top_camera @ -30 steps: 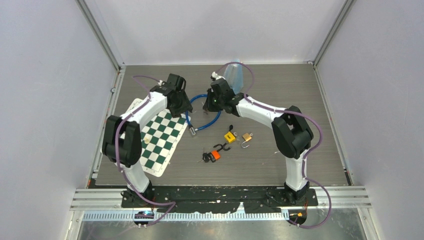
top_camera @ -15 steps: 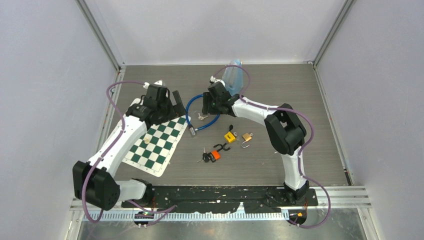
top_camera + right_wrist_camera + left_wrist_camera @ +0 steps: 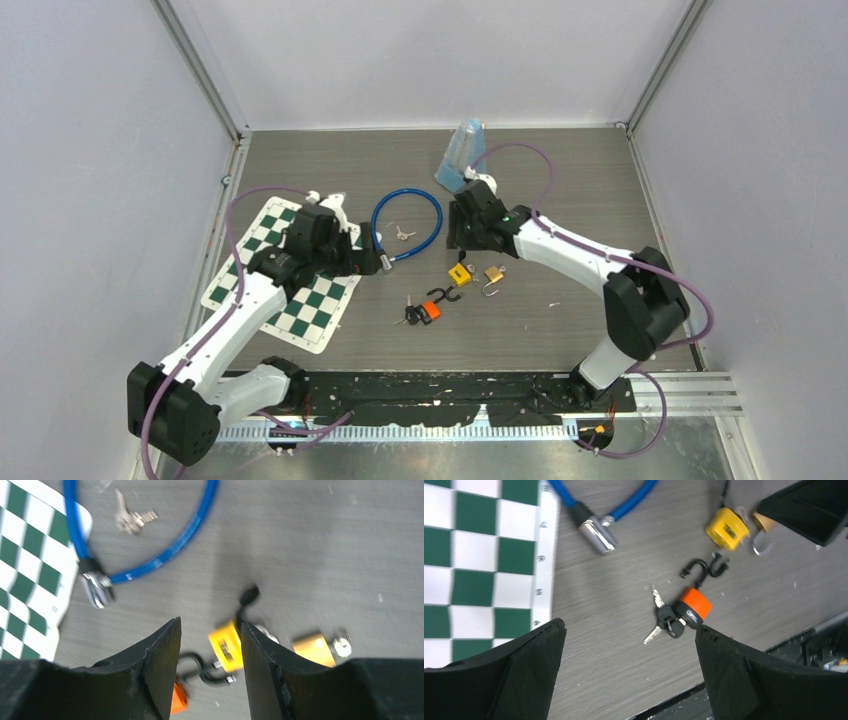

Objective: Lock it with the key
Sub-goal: Pick up the lock from the center of the board.

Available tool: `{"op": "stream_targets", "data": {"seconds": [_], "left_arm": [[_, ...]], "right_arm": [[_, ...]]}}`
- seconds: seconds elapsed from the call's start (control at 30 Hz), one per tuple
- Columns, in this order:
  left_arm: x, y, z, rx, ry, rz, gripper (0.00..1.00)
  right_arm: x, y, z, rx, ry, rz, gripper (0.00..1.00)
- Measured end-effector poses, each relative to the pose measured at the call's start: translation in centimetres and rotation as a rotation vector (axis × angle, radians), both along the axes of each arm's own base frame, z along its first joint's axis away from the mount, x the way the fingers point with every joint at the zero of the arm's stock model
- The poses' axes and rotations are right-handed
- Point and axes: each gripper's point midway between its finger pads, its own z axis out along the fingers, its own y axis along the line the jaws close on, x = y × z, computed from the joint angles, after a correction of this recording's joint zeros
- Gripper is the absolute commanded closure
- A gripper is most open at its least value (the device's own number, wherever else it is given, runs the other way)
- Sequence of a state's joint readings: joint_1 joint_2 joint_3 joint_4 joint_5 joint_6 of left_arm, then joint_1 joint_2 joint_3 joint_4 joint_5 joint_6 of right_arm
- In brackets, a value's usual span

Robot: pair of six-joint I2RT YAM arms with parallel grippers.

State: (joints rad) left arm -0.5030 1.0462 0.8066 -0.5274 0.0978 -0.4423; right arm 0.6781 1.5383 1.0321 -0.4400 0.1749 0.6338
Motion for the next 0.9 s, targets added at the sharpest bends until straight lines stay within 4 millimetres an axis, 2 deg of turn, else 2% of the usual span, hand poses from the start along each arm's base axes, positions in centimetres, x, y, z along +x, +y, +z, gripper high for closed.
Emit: {"op": "stream_targets", "data": {"seconds": [0.03, 0.13, 0.3, 0.47, 0.67, 0.9], "left_arm": [[-0.4, -0.6, -0.3, -0.004, -0.002, -0.031, 0.05], [-1.4, -1.8, -1.3, -0.014, 0.005, -0.084, 0.07], [-2.0, -3.3, -2.1, -0.018, 0.013, -0.134, 0.08], [-1.8, -3.8, -1.8, -0.032, -0.002, -0.143, 0.08], [-1.8, -3.8, -1.8, -0.034, -0.007, -0.142, 0.08], [-1.6, -3.7, -1.8, -0.028, -0.011, -0.134, 0.08]], "right_arm": [[-1.2, -0.8, -0.8, -0.01, 0.03, -0.017, 0.4], [-3.0, -2.2, -2.3, -0.033, 0.083, -0.07, 0.36], [-3.9, -4.2, -3.5, -0.065, 0.121, -0.232, 0.36], [-3.4, -5.8, -3.7, -0.067, 0.122, -0.383, 0.38], [-2.1, -7.7, -4.9, -0.088, 0.157, -0.513, 0.32], [-1.0, -7.0, -6.7, -0.095, 0.209, -0.556, 0.32]]}}
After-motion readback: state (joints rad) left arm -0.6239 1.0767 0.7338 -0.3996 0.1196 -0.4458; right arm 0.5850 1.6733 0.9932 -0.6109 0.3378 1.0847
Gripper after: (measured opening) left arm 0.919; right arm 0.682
